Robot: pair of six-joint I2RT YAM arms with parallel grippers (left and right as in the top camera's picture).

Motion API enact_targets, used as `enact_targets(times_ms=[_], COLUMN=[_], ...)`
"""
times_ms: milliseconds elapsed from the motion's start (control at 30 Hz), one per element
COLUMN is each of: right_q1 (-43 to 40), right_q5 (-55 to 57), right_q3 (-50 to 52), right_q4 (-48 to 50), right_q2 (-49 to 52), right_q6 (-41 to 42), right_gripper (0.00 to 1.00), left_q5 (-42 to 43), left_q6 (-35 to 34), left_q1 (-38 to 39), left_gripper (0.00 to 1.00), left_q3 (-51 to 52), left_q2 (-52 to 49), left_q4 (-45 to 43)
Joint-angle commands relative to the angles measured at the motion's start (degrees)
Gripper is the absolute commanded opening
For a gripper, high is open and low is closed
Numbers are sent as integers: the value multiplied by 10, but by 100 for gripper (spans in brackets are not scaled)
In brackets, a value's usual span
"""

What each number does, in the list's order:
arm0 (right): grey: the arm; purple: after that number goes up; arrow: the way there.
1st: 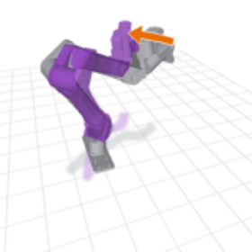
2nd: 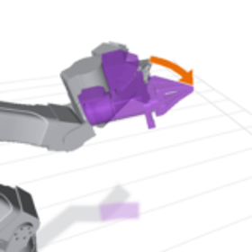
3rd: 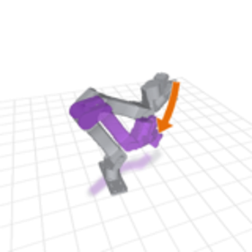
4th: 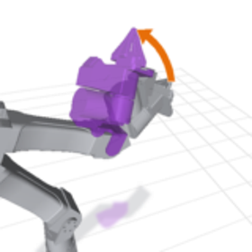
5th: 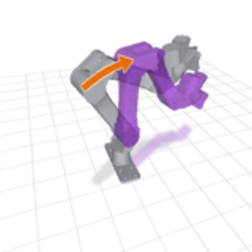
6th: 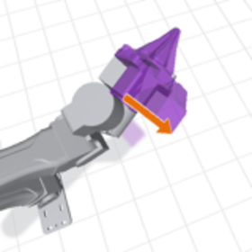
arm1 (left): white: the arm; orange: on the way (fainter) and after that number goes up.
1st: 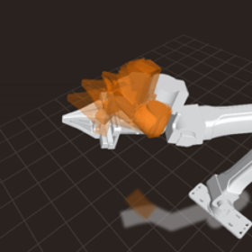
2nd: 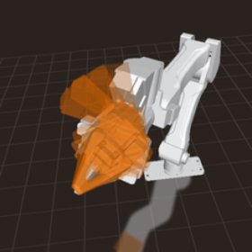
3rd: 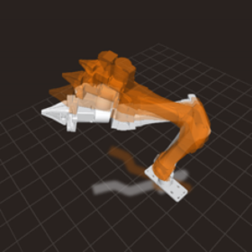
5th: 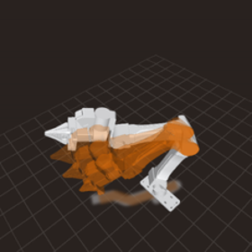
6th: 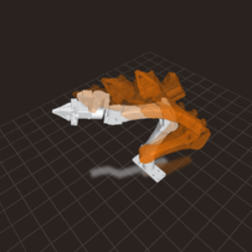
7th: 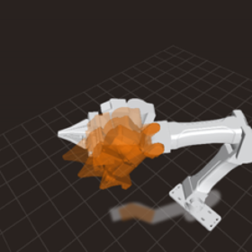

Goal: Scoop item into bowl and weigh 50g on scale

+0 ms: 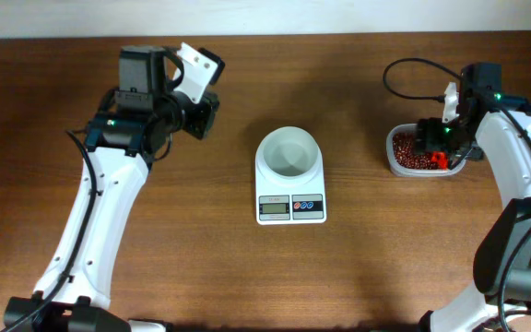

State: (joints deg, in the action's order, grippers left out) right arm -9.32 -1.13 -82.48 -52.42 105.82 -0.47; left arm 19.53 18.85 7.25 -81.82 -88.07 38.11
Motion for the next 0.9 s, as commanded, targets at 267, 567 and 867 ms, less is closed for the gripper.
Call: enact_targets(times_ms=[267, 567, 867], right_q1=[3, 3, 3], right_q5=[3, 3, 3], right_q3=[-1, -1, -1], right_q4=[0, 0, 0], right_q2=[4, 4, 4], right_q6=[-1, -1, -1], right_gripper=[99, 99, 99], left_q5=[-5, -181, -199], left_q6=[-17, 30, 147], left_q1=[161, 385, 391], left_gripper=[0, 0, 0], left_q3=[18, 156, 181], left_q2=[9, -10, -134], left_q4=[181, 14, -25])
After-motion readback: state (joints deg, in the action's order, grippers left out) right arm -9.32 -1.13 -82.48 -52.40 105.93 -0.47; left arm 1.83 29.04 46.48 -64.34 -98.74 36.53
